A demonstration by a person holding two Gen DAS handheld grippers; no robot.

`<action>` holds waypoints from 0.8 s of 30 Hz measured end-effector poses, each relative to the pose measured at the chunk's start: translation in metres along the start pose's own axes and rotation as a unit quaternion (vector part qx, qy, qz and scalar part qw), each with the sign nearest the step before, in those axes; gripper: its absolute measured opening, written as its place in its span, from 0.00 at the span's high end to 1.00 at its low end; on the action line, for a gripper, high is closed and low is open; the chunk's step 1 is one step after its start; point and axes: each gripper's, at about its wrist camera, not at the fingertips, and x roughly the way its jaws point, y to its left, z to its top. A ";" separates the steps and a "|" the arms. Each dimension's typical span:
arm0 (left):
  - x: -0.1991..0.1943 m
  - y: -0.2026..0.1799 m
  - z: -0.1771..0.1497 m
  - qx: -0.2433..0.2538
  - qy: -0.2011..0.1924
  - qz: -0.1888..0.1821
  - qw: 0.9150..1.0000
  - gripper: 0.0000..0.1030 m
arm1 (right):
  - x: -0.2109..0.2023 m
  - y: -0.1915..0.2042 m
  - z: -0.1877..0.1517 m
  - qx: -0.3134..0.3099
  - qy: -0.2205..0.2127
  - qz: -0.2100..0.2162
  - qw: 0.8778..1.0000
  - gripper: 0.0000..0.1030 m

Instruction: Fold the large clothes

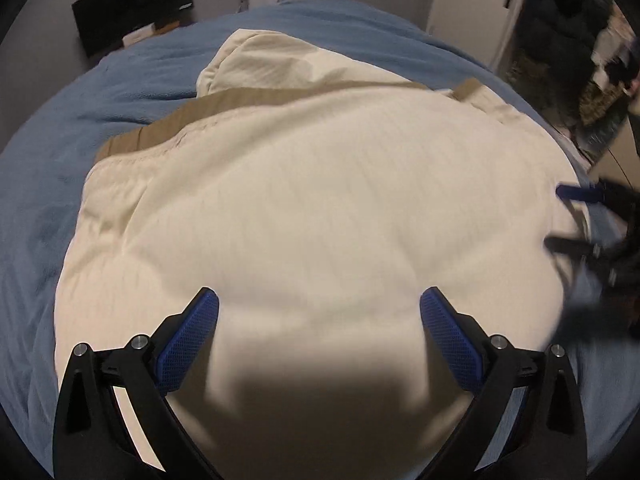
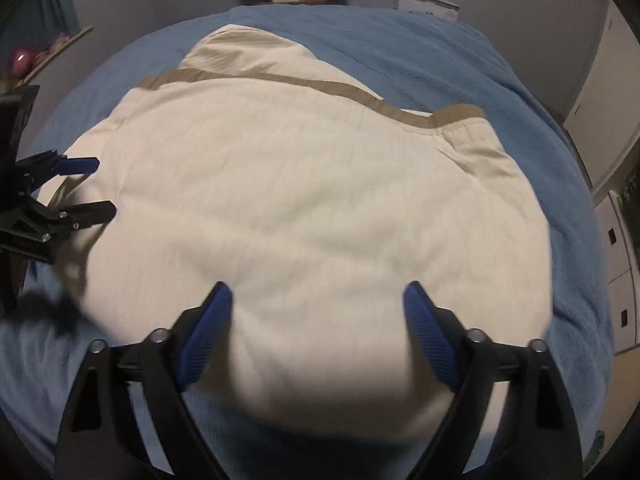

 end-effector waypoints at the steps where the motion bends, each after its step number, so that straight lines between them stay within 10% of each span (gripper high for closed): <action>1: 0.006 0.001 0.008 -0.003 0.004 0.006 1.000 0.05 | 0.006 -0.002 0.007 0.013 -0.003 0.001 1.000 0.14; 11: 0.056 0.025 0.084 -0.062 -0.004 0.071 0.996 0.05 | 0.065 -0.023 0.075 0.093 -0.038 -0.036 0.994 0.09; 24: -0.008 0.005 0.022 -0.083 -0.020 0.033 0.996 0.06 | 0.005 -0.018 0.032 0.093 -0.069 -0.029 0.993 0.09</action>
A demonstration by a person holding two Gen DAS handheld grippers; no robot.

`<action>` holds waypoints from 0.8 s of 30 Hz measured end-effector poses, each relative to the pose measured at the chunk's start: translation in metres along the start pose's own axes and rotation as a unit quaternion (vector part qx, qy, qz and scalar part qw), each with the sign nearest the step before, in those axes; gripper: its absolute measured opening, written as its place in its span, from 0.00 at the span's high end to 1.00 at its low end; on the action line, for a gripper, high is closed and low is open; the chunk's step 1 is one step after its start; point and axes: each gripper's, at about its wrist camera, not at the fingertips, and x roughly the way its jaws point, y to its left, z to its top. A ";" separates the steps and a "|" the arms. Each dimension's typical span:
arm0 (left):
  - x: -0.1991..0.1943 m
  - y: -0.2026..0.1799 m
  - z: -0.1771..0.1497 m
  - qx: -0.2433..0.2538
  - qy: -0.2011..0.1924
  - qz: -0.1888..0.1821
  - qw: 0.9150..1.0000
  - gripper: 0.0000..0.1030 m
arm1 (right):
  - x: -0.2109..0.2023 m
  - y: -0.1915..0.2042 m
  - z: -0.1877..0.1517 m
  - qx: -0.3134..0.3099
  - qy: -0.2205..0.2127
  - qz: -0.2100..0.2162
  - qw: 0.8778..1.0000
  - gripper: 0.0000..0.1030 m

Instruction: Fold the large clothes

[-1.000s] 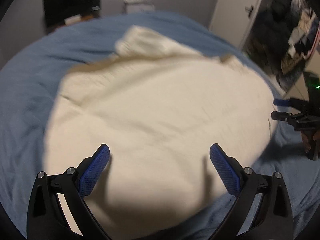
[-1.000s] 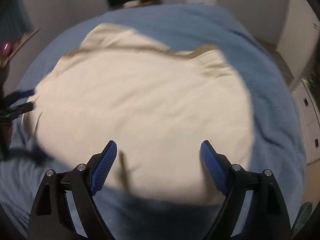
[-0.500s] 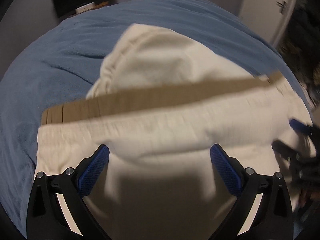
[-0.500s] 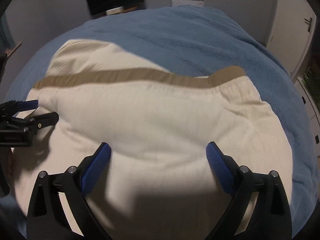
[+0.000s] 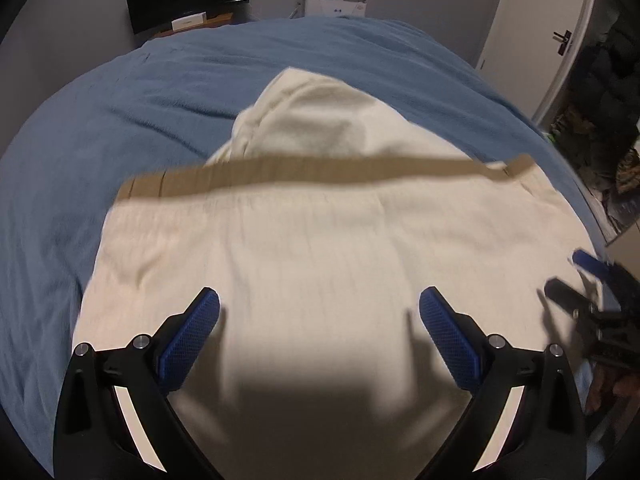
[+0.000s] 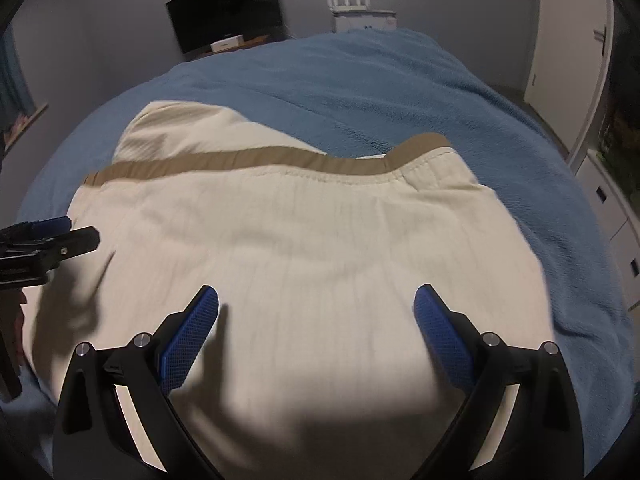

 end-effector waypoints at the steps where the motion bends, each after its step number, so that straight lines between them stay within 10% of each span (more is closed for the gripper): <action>1: -0.007 0.000 -0.012 0.002 0.001 -0.003 1.000 0.06 | -0.007 0.000 -0.005 -0.004 -0.001 -0.001 1.000 0.09; 14: -0.035 0.047 -0.114 -0.042 0.046 0.030 0.998 0.06 | -0.022 -0.065 -0.071 0.095 0.128 -0.041 0.986 0.09; 24: -0.091 0.032 -0.150 -0.067 -0.004 0.024 0.997 0.06 | -0.122 -0.044 -0.107 0.122 0.020 -0.045 0.991 0.07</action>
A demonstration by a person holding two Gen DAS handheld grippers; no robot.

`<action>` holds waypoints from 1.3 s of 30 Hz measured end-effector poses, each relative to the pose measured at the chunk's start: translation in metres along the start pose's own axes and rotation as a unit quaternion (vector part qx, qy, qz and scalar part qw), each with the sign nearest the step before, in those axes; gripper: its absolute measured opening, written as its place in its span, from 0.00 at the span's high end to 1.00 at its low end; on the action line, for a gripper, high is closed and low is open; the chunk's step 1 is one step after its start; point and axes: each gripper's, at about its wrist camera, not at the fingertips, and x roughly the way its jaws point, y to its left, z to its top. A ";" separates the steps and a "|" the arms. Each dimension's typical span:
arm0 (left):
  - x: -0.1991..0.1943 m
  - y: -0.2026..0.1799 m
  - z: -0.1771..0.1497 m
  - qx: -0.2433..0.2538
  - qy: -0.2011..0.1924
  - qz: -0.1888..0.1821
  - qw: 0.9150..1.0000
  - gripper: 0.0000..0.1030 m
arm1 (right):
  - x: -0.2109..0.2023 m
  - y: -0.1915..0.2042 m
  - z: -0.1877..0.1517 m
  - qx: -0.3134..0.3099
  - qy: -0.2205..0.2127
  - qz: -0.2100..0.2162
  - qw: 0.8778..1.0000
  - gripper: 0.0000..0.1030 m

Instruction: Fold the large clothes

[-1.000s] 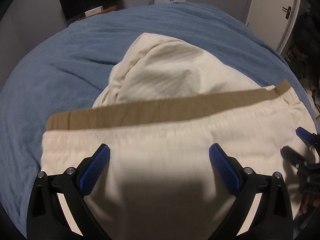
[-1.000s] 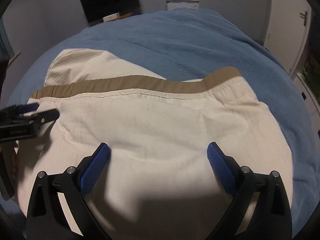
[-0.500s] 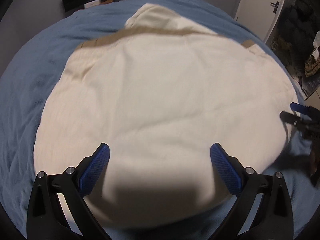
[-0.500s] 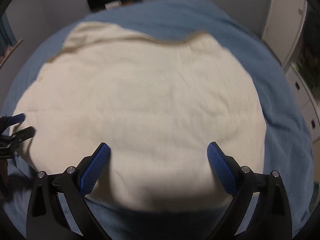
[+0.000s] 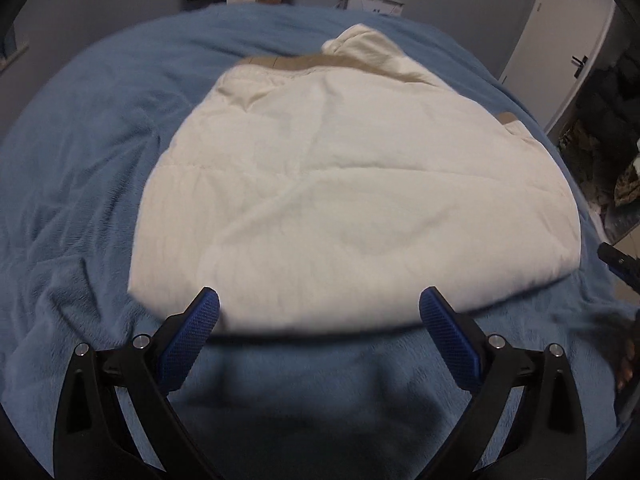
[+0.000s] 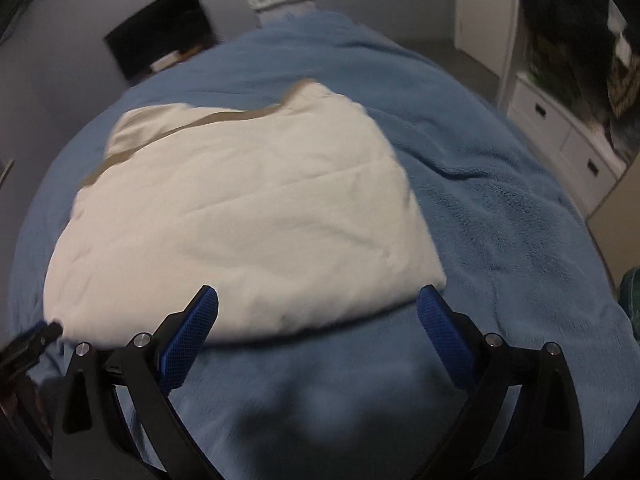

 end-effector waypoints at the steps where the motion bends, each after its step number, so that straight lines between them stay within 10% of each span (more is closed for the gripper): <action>1: -0.005 -0.007 -0.008 0.005 -0.003 0.003 1.000 0.06 | -0.006 0.004 -0.009 -0.004 -0.003 0.002 1.000 0.07; 12: -0.027 -0.050 -0.058 0.045 -0.047 0.052 0.997 0.06 | -0.017 0.049 -0.069 -0.078 -0.030 -0.020 0.996 0.07; 39: -0.020 -0.047 -0.060 0.037 -0.049 0.048 0.997 0.06 | -0.008 0.058 -0.072 -0.093 -0.044 -0.032 0.994 0.07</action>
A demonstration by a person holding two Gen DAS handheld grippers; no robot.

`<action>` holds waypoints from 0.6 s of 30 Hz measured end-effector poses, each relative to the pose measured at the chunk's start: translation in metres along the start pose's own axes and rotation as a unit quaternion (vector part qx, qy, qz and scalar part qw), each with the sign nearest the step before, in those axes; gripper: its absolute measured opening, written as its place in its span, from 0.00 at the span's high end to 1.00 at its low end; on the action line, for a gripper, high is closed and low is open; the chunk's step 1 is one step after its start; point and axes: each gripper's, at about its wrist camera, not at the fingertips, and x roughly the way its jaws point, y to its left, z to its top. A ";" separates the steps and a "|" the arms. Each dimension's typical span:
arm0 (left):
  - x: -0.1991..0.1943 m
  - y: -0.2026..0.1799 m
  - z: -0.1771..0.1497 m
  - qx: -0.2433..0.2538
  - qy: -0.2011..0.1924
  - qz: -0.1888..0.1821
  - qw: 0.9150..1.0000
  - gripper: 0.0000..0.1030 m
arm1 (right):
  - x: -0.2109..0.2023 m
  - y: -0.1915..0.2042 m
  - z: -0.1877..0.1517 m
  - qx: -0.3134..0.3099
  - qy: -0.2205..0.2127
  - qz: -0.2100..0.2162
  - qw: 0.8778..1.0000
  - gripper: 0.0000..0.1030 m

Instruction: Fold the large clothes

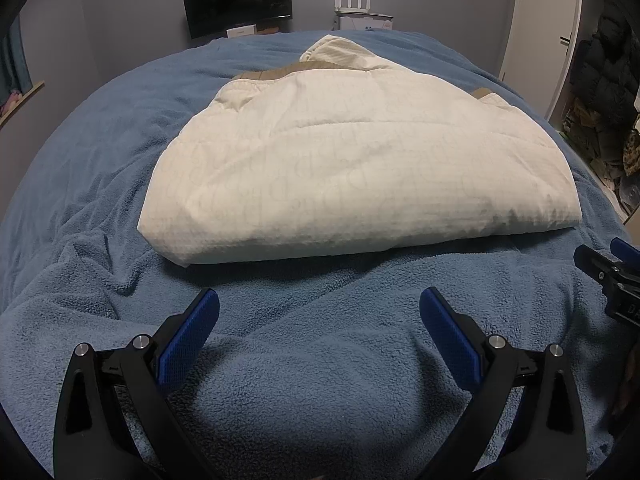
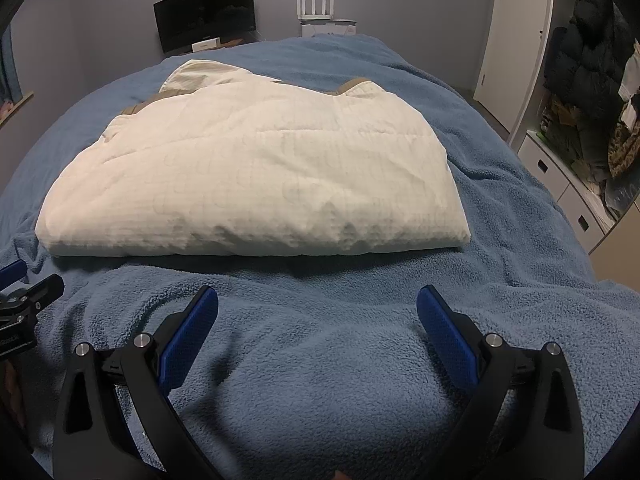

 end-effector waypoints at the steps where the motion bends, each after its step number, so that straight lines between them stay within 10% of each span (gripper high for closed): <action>1: 0.000 0.000 0.000 0.000 0.000 0.000 1.000 0.06 | 0.000 0.000 0.000 0.001 0.000 0.000 1.000 0.07; 18: 0.002 0.001 -0.002 0.001 0.002 -0.001 1.000 0.06 | 0.002 0.000 0.000 0.000 0.003 -0.002 1.000 0.07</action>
